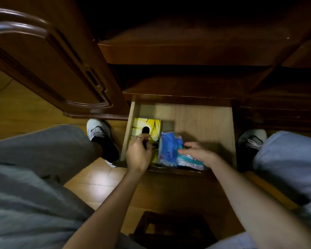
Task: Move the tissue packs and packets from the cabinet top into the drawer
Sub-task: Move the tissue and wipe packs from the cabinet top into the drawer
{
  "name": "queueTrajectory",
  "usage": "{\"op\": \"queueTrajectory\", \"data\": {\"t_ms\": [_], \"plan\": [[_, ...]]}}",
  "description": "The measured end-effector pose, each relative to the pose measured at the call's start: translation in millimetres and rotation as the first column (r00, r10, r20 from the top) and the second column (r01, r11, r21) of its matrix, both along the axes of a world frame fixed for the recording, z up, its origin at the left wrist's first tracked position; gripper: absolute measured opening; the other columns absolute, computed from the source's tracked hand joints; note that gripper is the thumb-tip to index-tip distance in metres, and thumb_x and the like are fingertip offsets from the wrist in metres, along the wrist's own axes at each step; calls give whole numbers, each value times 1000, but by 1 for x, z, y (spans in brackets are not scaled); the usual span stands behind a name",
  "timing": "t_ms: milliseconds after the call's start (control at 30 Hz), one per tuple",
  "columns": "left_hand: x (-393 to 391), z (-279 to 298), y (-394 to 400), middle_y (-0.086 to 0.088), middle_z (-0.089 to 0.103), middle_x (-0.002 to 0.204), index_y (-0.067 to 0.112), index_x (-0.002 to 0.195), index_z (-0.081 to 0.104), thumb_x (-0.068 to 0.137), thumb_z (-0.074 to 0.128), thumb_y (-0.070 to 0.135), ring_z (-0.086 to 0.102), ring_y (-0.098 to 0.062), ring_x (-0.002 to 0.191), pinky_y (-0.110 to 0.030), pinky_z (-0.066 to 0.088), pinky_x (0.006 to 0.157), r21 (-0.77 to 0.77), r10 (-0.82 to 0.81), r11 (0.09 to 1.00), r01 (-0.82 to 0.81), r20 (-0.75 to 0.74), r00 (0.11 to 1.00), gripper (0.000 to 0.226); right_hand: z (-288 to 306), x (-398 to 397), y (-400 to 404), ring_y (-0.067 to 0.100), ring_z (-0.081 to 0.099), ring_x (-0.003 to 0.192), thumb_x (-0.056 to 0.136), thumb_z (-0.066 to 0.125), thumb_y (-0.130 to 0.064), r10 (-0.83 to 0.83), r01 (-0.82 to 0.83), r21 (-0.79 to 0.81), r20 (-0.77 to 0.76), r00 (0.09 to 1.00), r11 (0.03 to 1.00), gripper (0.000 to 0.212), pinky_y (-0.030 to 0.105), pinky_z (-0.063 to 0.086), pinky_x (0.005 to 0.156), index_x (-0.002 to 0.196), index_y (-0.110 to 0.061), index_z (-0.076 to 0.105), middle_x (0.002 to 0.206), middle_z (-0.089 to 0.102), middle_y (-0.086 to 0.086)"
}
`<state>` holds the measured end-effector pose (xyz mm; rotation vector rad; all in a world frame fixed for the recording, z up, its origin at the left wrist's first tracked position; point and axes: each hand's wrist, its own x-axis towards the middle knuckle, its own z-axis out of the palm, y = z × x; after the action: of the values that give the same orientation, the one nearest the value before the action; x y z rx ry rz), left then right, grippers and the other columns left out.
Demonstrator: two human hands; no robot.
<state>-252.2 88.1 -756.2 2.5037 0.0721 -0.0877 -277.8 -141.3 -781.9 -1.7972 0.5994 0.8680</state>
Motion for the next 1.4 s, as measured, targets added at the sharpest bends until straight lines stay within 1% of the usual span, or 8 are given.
{"op": "queueTrajectory", "data": {"t_ms": [133,233,333,533,633,733,1000,1400], "plan": [[1,-8,-6,-2,64,131,22,132,64,96,64,27,54,-22,124,-36,48,97,228,-428,885,407,48,903,37,-19,12,12,7,58,79,91,72,-12,52,-47,-98,48,997,994,19,19,43,64,109,-8,66,105,66,7],[12,-14,-27,-7,43,152,22,155,39,97,59,47,40,-28,138,-42,38,111,448,-695,567,691,-189,693,66,-27,17,18,16,62,79,89,73,-2,39,-29,-95,105,994,995,7,11,41,53,93,-7,69,83,67,3],[27,-21,-51,-13,24,163,19,163,13,94,61,56,32,-33,146,-44,32,116,548,-670,262,795,-489,558,92,-31,17,12,13,62,77,89,75,-19,102,-94,-129,56,993,987,16,18,41,55,101,-9,73,90,70,3],[35,-40,-82,-13,38,157,7,156,32,100,58,31,37,-27,144,-40,31,115,636,-609,-63,769,-635,475,66,-31,10,-27,12,60,95,87,71,-53,-104,114,-137,78,992,984,55,26,42,75,130,-19,63,125,66,3],[30,-48,-85,-18,36,158,1,158,20,102,54,27,38,-30,142,-39,35,109,625,-582,-73,777,-659,475,71,-24,9,-41,3,59,87,91,66,-52,-112,205,-286,312,944,936,30,23,48,69,114,-32,66,110,69,-10],[30,-48,-85,-23,33,159,-5,158,9,101,55,26,38,-33,142,-39,36,110,631,-587,-48,774,-645,489,79,-18,4,-42,7,64,99,86,73,-43,185,36,-497,387,903,867,36,30,55,80,119,-40,60,113,66,-17],[29,-43,-77,-29,37,155,8,161,-10,96,59,50,40,-40,141,-49,26,120,653,-628,-51,755,-609,484,104,-33,-10,-38,31,44,134,92,67,-17,602,-467,-636,-6,799,614,62,46,49,98,147,-34,44,153,40,5],[32,-18,-78,-26,20,161,15,163,-8,85,73,56,33,-40,145,-46,31,118,634,-696,54,772,-530,484,119,-35,-1,-41,34,58,120,88,73,-31,552,-506,-640,-151,820,578,69,43,51,89,145,-19,37,137,55,13]]}}
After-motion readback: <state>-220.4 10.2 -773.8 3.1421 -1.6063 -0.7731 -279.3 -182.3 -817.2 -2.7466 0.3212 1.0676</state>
